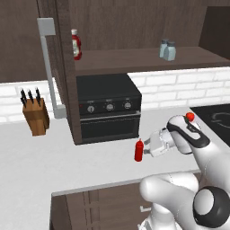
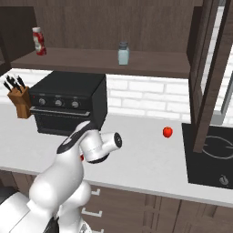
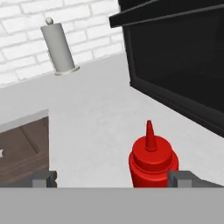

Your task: Put the shaker and condiment bottle from the counter next to their counterparts in the cabinet.

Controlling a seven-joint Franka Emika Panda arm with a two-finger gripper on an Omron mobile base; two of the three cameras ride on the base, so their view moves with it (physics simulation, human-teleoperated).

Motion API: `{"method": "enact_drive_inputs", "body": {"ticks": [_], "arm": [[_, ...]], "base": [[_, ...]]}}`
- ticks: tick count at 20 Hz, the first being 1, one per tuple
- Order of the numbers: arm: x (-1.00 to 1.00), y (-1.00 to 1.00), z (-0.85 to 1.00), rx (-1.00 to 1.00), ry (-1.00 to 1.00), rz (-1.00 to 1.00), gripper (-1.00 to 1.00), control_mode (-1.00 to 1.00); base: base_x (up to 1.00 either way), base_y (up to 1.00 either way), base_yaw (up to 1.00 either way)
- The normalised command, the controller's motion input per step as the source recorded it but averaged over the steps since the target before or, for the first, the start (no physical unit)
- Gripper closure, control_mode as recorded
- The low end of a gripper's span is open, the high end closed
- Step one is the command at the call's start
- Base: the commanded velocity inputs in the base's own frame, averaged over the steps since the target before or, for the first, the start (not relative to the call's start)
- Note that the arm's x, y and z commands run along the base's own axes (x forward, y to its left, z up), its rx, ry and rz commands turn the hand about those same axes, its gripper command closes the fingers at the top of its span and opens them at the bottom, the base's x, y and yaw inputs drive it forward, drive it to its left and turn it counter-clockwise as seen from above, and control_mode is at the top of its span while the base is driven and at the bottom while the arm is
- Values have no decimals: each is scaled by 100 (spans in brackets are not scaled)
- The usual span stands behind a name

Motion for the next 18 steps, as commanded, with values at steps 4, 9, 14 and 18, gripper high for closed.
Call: {"method": "enact_drive_inputs", "body": {"ticks": [4,9,14,18], "arm": [[18,0,-9,2,6,-1,-100,-100],[13,0,-9,5,5,0,-100,-100],[3,0,-15,3,2,0,-100,-100],[0,0,-18,0,0,0,-100,-100]], "base": [[0,0,0],[0,0,0],[0,0,0],[0,0,0]]}}
